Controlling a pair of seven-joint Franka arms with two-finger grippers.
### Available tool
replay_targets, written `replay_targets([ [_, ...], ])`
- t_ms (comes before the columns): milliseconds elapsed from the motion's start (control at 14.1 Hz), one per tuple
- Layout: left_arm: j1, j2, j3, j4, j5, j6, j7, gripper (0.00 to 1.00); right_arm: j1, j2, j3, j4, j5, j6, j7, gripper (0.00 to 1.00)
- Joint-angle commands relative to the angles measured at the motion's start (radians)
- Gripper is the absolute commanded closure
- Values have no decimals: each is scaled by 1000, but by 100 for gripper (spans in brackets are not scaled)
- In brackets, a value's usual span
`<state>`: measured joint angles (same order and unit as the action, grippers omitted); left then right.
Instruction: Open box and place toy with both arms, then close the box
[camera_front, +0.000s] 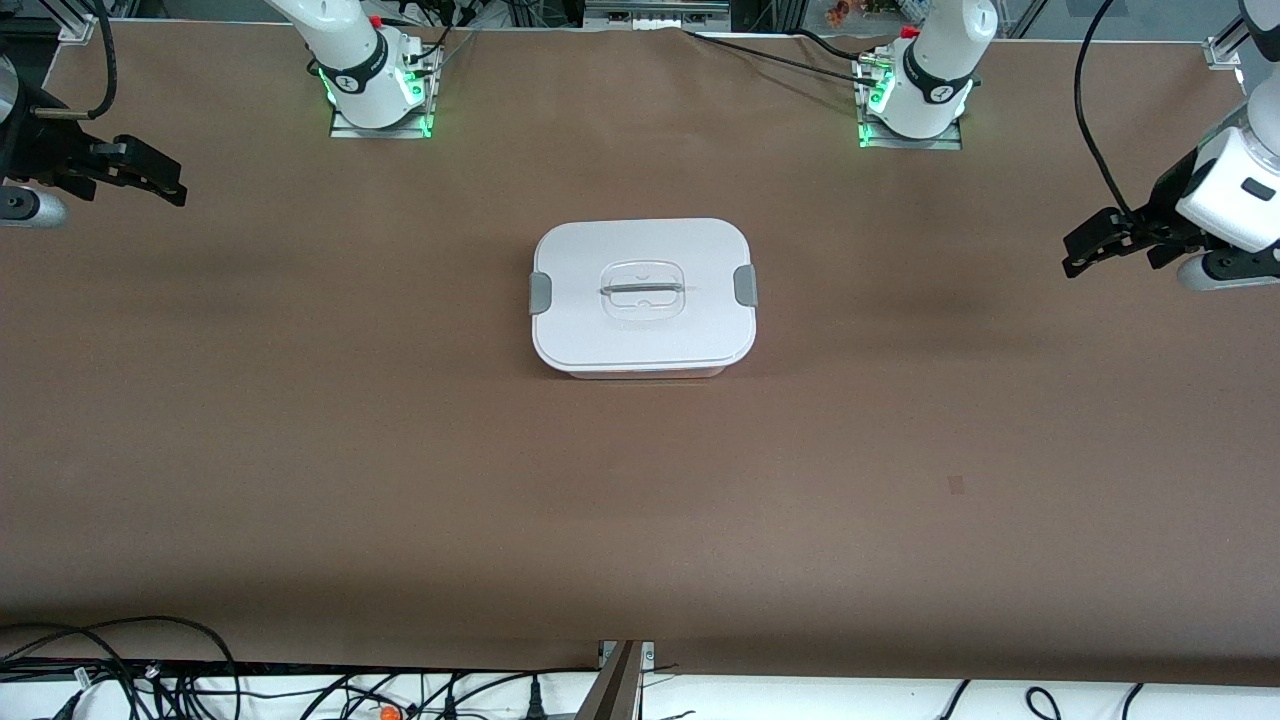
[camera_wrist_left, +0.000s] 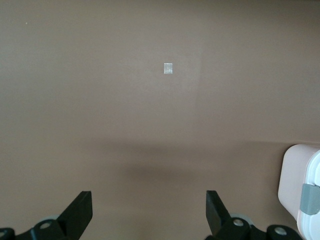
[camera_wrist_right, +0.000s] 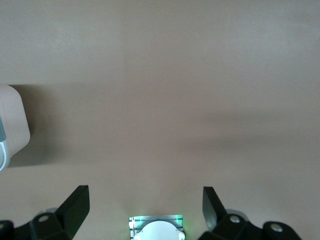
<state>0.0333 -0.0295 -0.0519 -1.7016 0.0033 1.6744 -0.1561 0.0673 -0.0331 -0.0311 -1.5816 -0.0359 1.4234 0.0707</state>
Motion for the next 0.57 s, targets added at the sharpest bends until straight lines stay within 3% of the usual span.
replay_targets([
  [0,13,-20,-2,-19,-28,13,23,0,-12,7,8,22,10,-12,0,0],
  [498,5,-13,-2,-4,-20,-2,21,0,-11,7,8,22,11,-12,1,0],
])
